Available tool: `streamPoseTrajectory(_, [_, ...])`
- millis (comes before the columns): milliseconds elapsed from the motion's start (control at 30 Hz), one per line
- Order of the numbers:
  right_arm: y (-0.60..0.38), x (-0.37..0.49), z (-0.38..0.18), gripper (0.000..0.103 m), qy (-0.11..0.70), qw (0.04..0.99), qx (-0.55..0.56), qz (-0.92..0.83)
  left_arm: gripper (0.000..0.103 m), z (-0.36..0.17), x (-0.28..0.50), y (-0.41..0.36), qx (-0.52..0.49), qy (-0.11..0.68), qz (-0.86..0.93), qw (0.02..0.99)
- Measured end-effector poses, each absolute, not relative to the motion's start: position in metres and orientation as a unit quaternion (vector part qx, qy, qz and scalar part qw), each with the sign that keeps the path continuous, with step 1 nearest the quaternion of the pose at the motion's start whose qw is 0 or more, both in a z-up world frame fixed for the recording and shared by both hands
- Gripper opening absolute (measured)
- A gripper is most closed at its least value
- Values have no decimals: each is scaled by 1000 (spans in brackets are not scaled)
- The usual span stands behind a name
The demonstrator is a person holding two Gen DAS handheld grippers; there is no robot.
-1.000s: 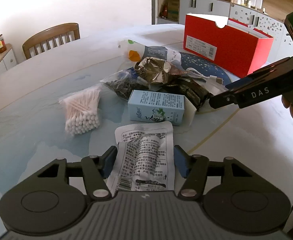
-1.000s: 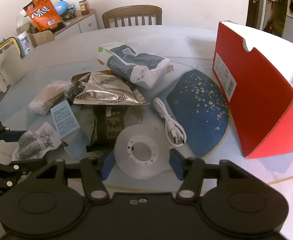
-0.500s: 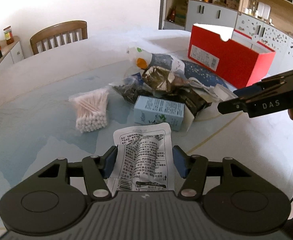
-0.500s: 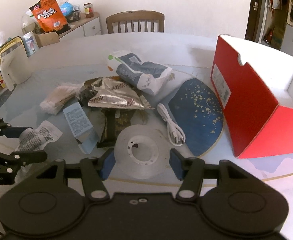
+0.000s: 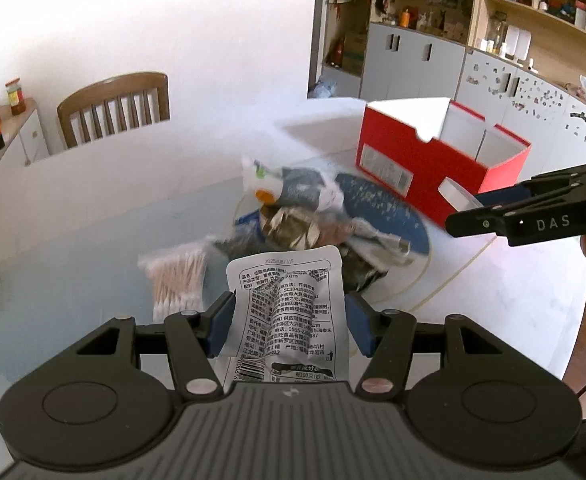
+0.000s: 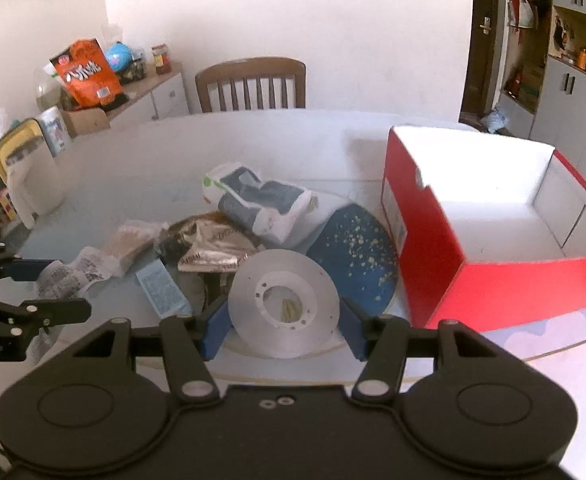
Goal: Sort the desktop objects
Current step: 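Carry the sachet with the left gripper into the red shoebox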
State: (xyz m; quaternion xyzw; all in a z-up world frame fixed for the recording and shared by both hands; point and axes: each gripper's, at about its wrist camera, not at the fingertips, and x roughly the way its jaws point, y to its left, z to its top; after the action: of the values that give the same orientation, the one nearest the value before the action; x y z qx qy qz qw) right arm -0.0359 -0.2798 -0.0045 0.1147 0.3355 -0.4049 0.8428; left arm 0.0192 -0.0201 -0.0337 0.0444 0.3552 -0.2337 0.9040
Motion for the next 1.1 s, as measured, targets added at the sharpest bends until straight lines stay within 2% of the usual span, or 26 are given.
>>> streamPoseTrajectory(467, [-323,-65,54,58,309,859,91,-397,59,14,44,-72,20,332,-238,912])
streamPoseTrajectory(1100, [-394,-130,75,58,316,850,76,-414,59,35,80,-188,40,313,-274,909])
